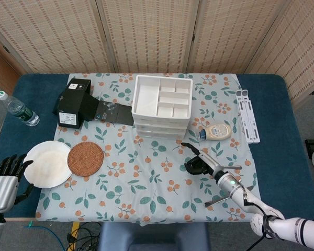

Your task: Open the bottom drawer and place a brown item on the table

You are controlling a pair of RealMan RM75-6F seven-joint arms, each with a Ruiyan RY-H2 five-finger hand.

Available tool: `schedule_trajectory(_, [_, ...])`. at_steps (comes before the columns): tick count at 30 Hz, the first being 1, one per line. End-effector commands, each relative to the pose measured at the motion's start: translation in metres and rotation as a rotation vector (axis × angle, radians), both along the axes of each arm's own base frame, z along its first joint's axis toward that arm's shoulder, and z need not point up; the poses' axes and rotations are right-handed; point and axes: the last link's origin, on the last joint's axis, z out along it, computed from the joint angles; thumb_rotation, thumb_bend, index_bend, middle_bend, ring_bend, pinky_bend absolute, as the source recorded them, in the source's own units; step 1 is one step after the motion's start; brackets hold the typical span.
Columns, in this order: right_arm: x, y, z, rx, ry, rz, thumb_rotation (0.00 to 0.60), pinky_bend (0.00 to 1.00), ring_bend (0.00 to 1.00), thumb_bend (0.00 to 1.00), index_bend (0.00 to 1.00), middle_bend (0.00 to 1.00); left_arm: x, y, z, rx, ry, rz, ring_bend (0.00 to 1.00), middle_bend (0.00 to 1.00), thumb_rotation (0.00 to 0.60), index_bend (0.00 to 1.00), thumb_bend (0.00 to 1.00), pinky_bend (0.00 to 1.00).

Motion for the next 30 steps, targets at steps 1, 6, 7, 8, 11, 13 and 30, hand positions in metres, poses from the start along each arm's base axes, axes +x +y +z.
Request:
schedule_trajectory(1, [0.013, -0.011, -0.013, 0.058, -0.080, -0.064, 0.600, 1.00, 1.00, 0.58, 0.00, 0.87, -0.001, 0.001, 0.000, -0.001, -0.001, 0.002, 0.07, 0.13, 0.600, 0.20, 0.32, 0.09])
schedule_trajectory(6, [0.023, -0.027, -0.026, 0.131, -0.171, -0.167, 0.600, 1.00, 1.00, 0.60, 0.00, 0.87, -0.002, 0.002, 0.001, 0.000, -0.007, 0.005, 0.07, 0.13, 0.600, 0.20, 0.32, 0.09])
schedule_trajectory(7, [0.025, -0.030, -0.028, 0.144, -0.188, -0.186, 0.600, 1.00, 1.00, 0.61, 0.00, 0.87, -0.003, 0.002, 0.001, 0.000, -0.007, 0.005, 0.07, 0.13, 0.600, 0.20, 0.32, 0.09])
schedule_trajectory(8, [0.028, -0.033, -0.031, 0.159, -0.204, -0.203, 0.600, 1.00, 1.00, 0.61, 0.00, 0.87, -0.003, 0.002, 0.001, 0.000, -0.008, 0.006, 0.07, 0.13, 0.600, 0.20, 0.32, 0.09])
schedule_trajectory(11, [0.033, -0.041, -0.037, 0.178, -0.216, -0.220, 0.600, 1.00, 1.00, 0.62, 0.00, 0.86, -0.004, 0.003, 0.001, 0.000, -0.010, 0.007, 0.07, 0.13, 0.600, 0.20, 0.32, 0.09])
schedule_trajectory(13, [0.035, -0.044, -0.043, 0.197, -0.225, -0.239, 0.600, 1.00, 1.00, 0.62, 0.00, 0.86, -0.004, 0.002, 0.001, -0.002, -0.009, 0.008, 0.07, 0.13, 0.600, 0.20, 0.32, 0.09])
schedule_trajectory(30, [0.049, -0.076, -0.080, 0.268, -0.242, -0.349, 0.600, 1.00, 1.00, 0.62, 0.00, 0.86, -0.005, 0.004, 0.002, -0.001, -0.014, 0.008, 0.07, 0.13, 0.600, 0.20, 0.32, 0.09])
